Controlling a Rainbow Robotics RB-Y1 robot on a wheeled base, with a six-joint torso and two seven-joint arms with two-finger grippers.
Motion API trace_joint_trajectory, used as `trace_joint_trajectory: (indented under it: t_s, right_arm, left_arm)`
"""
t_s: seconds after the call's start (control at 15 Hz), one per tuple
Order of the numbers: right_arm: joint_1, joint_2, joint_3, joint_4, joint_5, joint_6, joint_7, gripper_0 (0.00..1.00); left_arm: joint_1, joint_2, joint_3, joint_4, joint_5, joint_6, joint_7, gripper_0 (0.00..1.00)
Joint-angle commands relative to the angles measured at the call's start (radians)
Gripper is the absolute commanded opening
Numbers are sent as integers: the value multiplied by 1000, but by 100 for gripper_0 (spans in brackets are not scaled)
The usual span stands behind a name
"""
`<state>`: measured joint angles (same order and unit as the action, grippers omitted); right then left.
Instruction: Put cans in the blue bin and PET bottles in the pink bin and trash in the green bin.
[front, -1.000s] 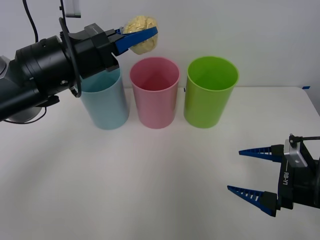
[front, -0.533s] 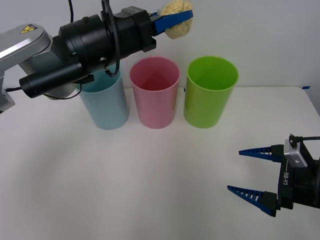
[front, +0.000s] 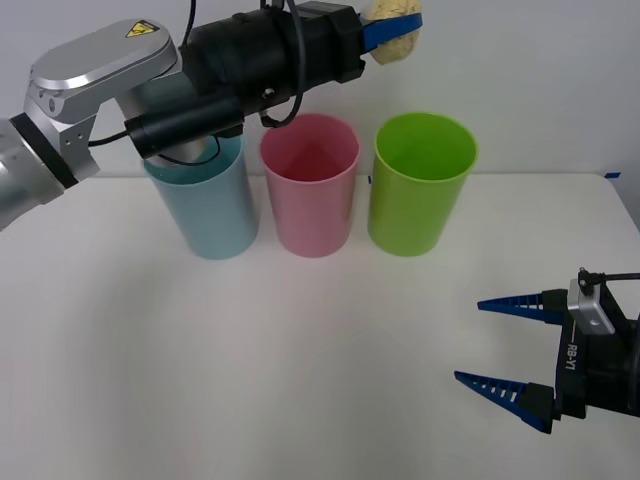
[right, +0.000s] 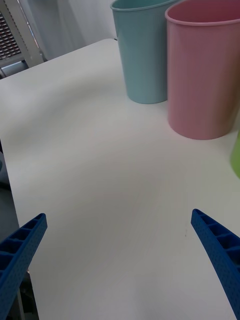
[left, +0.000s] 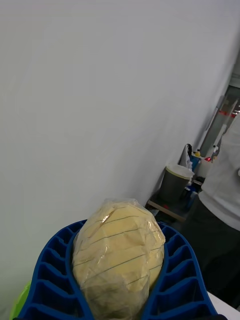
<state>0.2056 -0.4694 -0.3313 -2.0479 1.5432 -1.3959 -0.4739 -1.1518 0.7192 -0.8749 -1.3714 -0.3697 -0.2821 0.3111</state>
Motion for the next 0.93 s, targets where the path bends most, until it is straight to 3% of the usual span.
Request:
trace_joint_trajectory:
  t_s: [0.07, 0.27, 0.93]
  right_arm:
    - [0, 0, 0, 0, 0, 0, 0, 100]
    - [0, 0, 0, 0, 0, 0, 0, 100]
    - [0, 0, 0, 0, 0, 0, 0, 100]
  left_arm:
    - [-52, -35, -41, 77, 0, -2, 26, 0]
    - [-89, -47, -98, 129, -5, 0, 52, 0]
    - [-258, -235, -277, 356, -28, 60, 223, 0]
